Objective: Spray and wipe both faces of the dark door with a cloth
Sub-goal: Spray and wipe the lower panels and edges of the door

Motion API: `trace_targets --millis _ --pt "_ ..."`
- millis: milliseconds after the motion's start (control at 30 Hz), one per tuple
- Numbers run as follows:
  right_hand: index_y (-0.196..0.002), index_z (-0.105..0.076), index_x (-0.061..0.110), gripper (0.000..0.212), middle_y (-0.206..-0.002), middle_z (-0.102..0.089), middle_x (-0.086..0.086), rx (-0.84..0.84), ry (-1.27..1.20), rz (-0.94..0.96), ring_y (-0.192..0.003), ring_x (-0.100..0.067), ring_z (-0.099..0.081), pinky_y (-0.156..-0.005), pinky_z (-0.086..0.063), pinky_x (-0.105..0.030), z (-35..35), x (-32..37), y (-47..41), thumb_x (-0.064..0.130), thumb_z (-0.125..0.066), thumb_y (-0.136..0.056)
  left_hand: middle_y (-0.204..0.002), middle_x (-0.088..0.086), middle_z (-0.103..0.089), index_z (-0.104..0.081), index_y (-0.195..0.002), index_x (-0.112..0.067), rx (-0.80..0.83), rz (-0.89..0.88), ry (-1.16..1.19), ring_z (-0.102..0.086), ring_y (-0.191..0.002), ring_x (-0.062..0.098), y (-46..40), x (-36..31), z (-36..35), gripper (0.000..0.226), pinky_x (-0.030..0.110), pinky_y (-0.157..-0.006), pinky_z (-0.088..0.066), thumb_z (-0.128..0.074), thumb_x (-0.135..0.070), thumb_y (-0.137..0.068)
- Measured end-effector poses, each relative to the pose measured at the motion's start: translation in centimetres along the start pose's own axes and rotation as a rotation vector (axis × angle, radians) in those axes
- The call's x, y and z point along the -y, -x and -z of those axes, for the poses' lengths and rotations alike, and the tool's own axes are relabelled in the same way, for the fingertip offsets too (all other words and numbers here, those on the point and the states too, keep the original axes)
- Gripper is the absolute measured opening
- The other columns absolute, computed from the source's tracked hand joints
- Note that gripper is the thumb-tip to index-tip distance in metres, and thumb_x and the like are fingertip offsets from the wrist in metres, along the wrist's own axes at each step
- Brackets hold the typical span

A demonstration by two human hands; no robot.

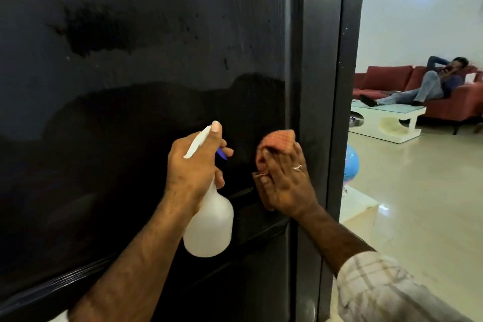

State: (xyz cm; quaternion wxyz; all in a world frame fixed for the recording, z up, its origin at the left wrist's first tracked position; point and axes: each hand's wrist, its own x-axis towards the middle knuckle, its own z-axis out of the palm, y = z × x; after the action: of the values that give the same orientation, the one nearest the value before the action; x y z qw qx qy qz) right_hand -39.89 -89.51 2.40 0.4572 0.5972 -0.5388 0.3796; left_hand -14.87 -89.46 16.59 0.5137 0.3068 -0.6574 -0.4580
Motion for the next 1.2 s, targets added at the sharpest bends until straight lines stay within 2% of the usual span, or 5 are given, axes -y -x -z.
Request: trace_targets --millis 133,433,967,1067,1200 --pt "-0.17 -0.019 0.01 0.065 -0.177 -0.017 -0.018 0.058 0.074 -0.341 -0.165 -0.037 -0.014 -0.127 -0.018 -0.072 0.6 -2.3 -0.6 0.046 -0.025 -0.116 -0.085 0.003 -0.08 -0.073 -0.095 -0.017 0.047 -0.038 -0.037 -0.062 -0.047 0.023 -1.7 -1.3 -2.9 0.045 0.031 -0.05 -0.056 -0.057 -0.058 -0.103" --pt "-0.172 -0.011 0.015 0.075 -0.179 -0.01 -0.016 -0.055 -0.017 -0.474 -0.166 -0.036 -0.008 -0.132 -0.009 -0.064 4.2 -7.6 -19.7 0.057 -0.028 -0.113 -0.079 0.008 -0.076 -0.068 -0.081 -0.02 0.059 -0.14 -0.079 -0.065 -0.044 0.02 -6.1 -7.0 -9.8 0.048 0.028 -0.047 -0.054 -0.054 -0.06 -0.104" --pt "-0.169 -0.009 0.003 0.082 -0.175 -0.015 -0.025 0.345 -0.133 -0.883 -0.161 -0.046 -0.02 -0.129 -0.025 -0.061 -1.5 -0.6 15.8 0.059 -0.021 -0.112 -0.088 0.002 -0.076 -0.071 -0.1 -0.018 0.25 -0.055 -0.284 -0.065 -0.043 0.019 1.3 11.0 -12.7 0.04 0.03 -0.048 -0.056 -0.05 -0.052 -0.107" --pt "-0.168 -0.014 0.0 0.081 -0.169 -0.023 -0.03 0.421 -0.097 -0.878 -0.151 -0.052 -0.032 -0.125 -0.032 -0.06 -0.2 -0.6 15.2 0.057 -0.023 -0.111 -0.092 0.003 -0.077 -0.071 -0.101 -0.017 0.263 0.009 -0.286 -0.064 -0.042 0.019 2.2 12.7 -12.5 0.041 0.032 -0.047 -0.056 -0.05 -0.052 -0.107" --pt "-0.168 -0.022 -0.001 0.073 -0.168 -0.023 -0.033 0.215 -0.051 -0.587 -0.157 -0.056 -0.02 -0.13 -0.02 -0.059 0.7 -3.1 5.3 0.046 -0.035 -0.114 -0.084 0.009 -0.076 -0.071 -0.093 -0.016 0.245 0.007 -0.172 -0.06 -0.041 0.027 0.9 11.1 -12.5 0.042 0.031 -0.044 -0.048 -0.052 -0.05 -0.109"
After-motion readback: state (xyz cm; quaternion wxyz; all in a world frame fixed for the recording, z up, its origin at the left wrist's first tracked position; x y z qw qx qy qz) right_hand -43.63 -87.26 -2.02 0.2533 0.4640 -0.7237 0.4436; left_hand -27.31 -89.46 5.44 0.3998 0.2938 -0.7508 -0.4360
